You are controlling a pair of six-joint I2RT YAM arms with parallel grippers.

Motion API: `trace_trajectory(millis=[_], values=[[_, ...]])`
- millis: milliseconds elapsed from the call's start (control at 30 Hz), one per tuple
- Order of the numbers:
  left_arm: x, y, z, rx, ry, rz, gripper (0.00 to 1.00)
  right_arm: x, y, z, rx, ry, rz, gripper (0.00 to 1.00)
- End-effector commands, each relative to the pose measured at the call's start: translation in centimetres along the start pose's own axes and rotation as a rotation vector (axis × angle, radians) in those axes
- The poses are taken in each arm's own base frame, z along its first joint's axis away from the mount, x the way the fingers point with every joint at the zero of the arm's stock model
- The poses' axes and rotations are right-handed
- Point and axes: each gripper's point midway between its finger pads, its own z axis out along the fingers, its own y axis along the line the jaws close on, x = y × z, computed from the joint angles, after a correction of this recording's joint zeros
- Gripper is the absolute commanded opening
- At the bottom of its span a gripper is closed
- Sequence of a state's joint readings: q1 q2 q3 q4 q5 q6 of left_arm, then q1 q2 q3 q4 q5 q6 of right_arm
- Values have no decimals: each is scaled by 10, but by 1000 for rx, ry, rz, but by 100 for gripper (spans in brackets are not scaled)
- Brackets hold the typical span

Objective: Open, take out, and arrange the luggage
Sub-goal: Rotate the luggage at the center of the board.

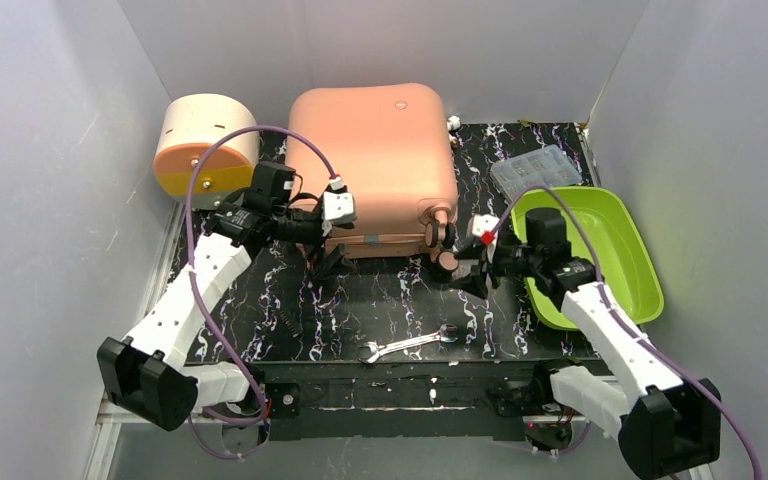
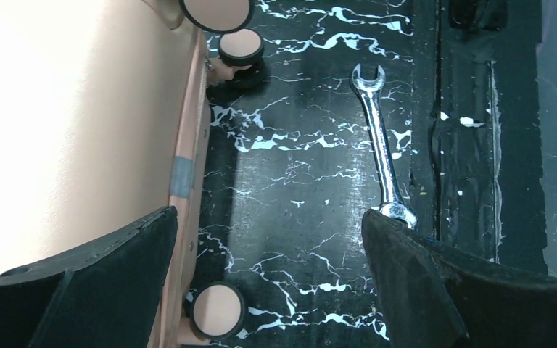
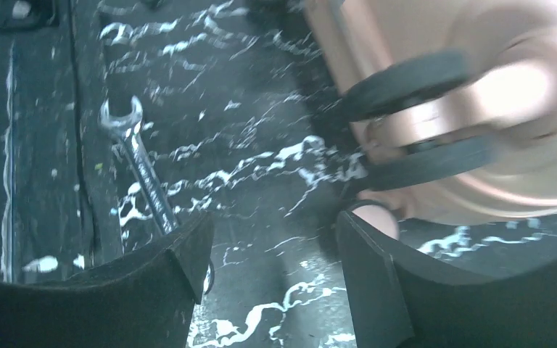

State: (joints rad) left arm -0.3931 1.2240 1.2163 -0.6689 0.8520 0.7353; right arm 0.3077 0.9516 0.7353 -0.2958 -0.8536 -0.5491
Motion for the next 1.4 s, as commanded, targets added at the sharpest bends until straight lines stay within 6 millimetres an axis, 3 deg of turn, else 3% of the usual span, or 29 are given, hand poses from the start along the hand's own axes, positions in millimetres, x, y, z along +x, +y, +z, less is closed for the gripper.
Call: trace_trajectory(millis=[0,133,267,333,433,500,600,700,800,1000,1367], values=[[11,-15,15,103,3,-7,98,24,14,17,-136,-74,-169,71],[15,-14,26,134,17,-12,98,38,4,34,-137,-130,-209,72],[8,-3,30,122,14,-26,98,32,-26,48,-2,-202,-279,72],[3,12,27,48,31,-40,98,32,-28,53,14,-220,-303,72],[-6,45,8,-170,73,-46,98,31,-19,65,-16,-217,-324,71],[-11,57,-11,-286,88,-13,98,28,-15,74,1,-208,-337,70],[-12,78,-49,-476,133,-44,98,21,-25,80,106,-221,-305,65],[4,88,-78,-582,196,-121,98,10,-48,75,237,-239,-261,65],[34,87,-89,-619,285,-180,98,-5,-64,67,333,-273,-207,65],[70,78,-81,-603,364,-307,98,1,-97,54,503,-203,-140,66],[92,72,-54,-493,390,-425,98,-4,-171,29,643,-221,-8,66]])
